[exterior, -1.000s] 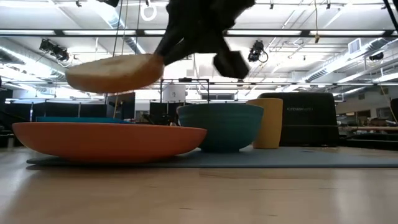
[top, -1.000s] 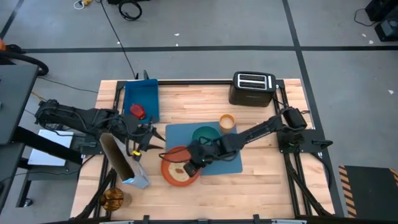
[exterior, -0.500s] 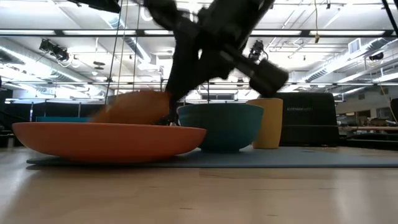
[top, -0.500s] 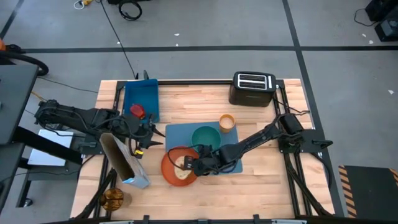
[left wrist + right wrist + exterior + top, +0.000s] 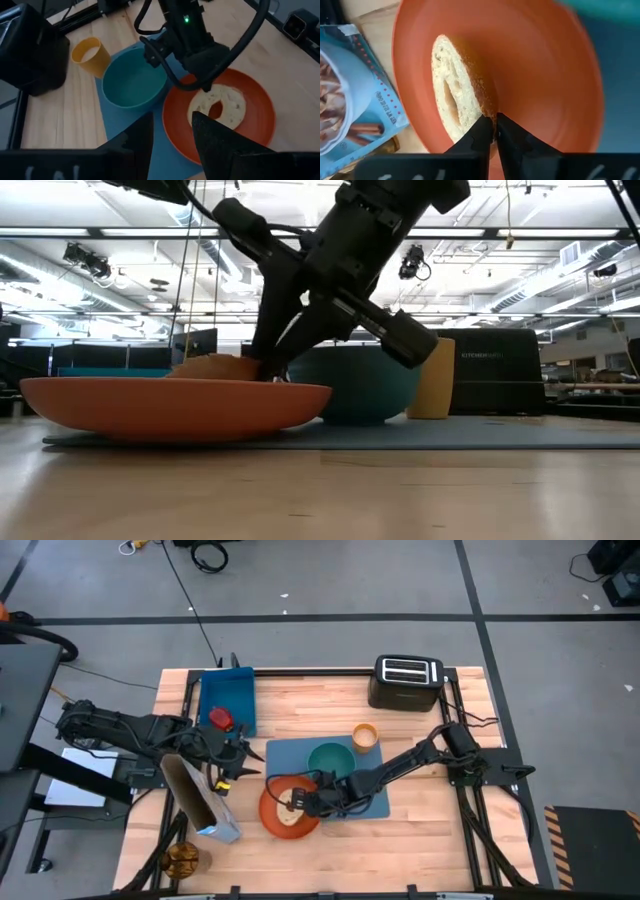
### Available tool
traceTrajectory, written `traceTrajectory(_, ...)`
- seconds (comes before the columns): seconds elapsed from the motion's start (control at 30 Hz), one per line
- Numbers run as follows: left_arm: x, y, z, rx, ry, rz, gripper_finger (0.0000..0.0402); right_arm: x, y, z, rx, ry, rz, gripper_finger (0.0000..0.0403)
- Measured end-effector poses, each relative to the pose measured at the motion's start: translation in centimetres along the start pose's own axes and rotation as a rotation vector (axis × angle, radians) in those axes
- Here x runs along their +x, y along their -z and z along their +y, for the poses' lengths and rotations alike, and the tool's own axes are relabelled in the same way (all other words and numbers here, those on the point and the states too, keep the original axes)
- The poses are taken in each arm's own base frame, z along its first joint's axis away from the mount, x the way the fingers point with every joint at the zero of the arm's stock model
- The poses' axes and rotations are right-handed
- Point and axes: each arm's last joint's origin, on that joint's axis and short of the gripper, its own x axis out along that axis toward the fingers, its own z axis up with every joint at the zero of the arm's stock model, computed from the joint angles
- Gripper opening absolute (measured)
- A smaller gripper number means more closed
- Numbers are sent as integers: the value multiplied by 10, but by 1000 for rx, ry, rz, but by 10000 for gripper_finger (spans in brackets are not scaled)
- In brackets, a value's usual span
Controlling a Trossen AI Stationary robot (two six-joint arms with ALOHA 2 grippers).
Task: Arrange a breakfast setting
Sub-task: Put the toasted bread on the orange plate, then put the red apple on the blue table mat to the top left of the green bowl
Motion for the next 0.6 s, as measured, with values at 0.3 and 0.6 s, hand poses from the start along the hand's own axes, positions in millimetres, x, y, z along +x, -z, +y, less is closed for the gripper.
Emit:
traceTrajectory(0.3, 0, 0, 0, -37, 0, 2, 144, 1, -3, 6, -106, -55, -12, 90)
traceTrajectory(0.6, 0, -5, 1, -49, -14, -54, 144, -14, -3, 12, -244, -77, -53, 131)
